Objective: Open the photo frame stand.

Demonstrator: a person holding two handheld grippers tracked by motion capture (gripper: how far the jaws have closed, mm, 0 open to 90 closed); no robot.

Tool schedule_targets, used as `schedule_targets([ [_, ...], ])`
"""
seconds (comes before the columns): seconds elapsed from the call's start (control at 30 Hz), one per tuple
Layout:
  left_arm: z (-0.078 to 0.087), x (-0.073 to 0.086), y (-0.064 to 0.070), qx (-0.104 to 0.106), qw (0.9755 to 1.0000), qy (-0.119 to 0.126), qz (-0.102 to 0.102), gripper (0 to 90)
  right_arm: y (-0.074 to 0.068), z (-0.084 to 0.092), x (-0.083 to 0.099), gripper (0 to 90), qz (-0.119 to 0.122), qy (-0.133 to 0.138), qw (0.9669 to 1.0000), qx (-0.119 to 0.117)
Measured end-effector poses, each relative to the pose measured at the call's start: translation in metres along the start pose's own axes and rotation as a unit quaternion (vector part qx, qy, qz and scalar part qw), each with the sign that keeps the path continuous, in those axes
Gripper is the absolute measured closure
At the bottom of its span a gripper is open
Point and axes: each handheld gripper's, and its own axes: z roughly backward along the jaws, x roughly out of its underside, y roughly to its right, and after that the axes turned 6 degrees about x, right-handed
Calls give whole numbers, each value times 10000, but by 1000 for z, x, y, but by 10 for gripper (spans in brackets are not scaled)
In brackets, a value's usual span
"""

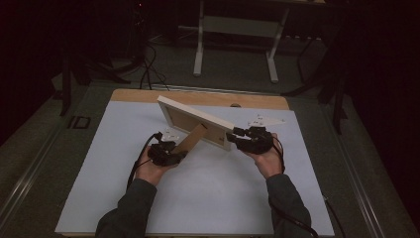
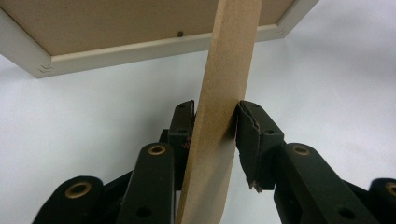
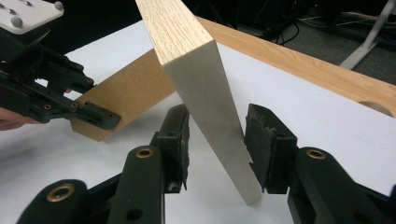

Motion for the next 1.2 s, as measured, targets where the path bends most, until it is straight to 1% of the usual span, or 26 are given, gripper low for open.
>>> schedule_targets([
  [0.17,0,2,-1,30,10000,20,32,691,-1,0,2,579,37,4,10000,-70],
  [0.3,0,2,0,12,10000,17,1,691,-1,1,4,575,26,7,10000,-87],
  [0.7,-1,7,0,46,9999,81,57,690,-3,2,7,569,79,2,9999,-147],
  [0.8,-1,9,0,51,10000,47,43,690,-3,3,8,567,100,25,9998,-182],
  [1.07,-1,12,2,54,10000,48,61,691,-4,3,9,567,156,29,9996,-230],
  [1.2,-2,13,3,35,10000,-8,5,692,-5,4,10,569,187,2,9994,-294],
])
